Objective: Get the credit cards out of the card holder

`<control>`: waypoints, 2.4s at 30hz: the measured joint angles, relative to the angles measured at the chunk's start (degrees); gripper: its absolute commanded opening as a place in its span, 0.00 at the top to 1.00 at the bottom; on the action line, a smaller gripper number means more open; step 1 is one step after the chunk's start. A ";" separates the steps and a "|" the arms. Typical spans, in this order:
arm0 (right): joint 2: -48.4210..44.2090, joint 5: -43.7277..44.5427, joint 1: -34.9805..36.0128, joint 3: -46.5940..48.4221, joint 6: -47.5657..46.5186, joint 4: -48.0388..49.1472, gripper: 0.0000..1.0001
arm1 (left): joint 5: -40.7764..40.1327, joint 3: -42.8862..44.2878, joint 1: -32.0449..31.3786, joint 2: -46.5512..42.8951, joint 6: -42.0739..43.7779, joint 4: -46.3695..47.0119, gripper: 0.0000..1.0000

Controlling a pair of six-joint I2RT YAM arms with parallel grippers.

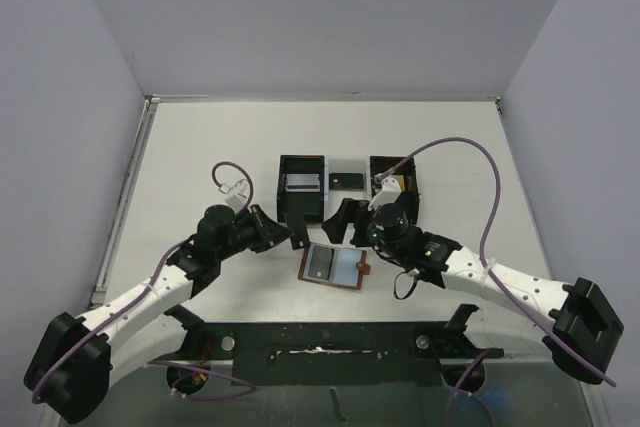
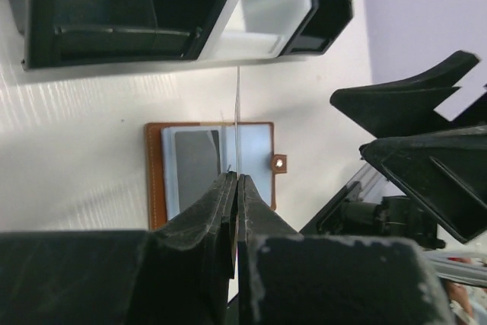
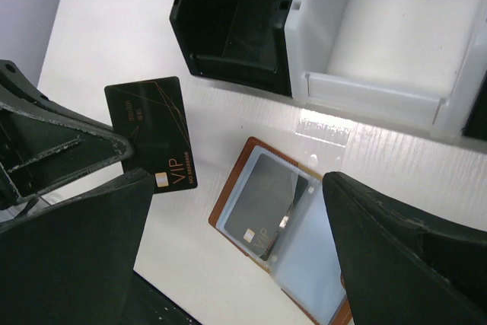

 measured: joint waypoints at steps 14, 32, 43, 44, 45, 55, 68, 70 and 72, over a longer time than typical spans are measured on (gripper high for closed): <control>0.46 -36.39 -17.79 -6.03 0.96 18.47 0.13 | 23.47 -10.99 11.76 4.81 -14.84 35.21 1.00; 12.28 -52.92 -14.73 -4.39 10.91 38.32 0.61 | 30.60 -10.67 10.05 5.33 -17.53 45.62 1.00; 13.25 -57.13 -14.47 -4.42 14.56 45.57 0.86 | 30.18 -10.21 9.31 4.17 -17.31 45.77 1.00; 13.27 -57.64 -14.49 -4.44 14.97 46.16 0.87 | 30.18 -10.21 9.25 3.98 -17.29 45.79 1.00; 13.33 -58.21 -14.49 -4.46 15.45 47.06 0.86 | 30.21 -10.21 9.22 3.78 -17.29 45.81 1.00; 14.32 -60.26 -14.49 -4.98 17.55 50.88 0.92 | 30.23 -10.19 8.94 2.43 -17.33 45.83 1.00; 11.37 -59.06 -14.45 -4.90 13.46 44.19 1.00 | 27.63 -9.62 8.90 0.79 -15.08 40.11 0.34; 8.85 -57.44 -14.45 -4.33 10.23 38.75 1.00 | 25.90 -8.72 8.92 -0.96 -12.81 34.29 0.33; 6.47 -54.88 -14.45 -2.80 6.69 32.63 1.00 | 22.67 -6.32 8.94 -3.52 -8.72 24.70 0.32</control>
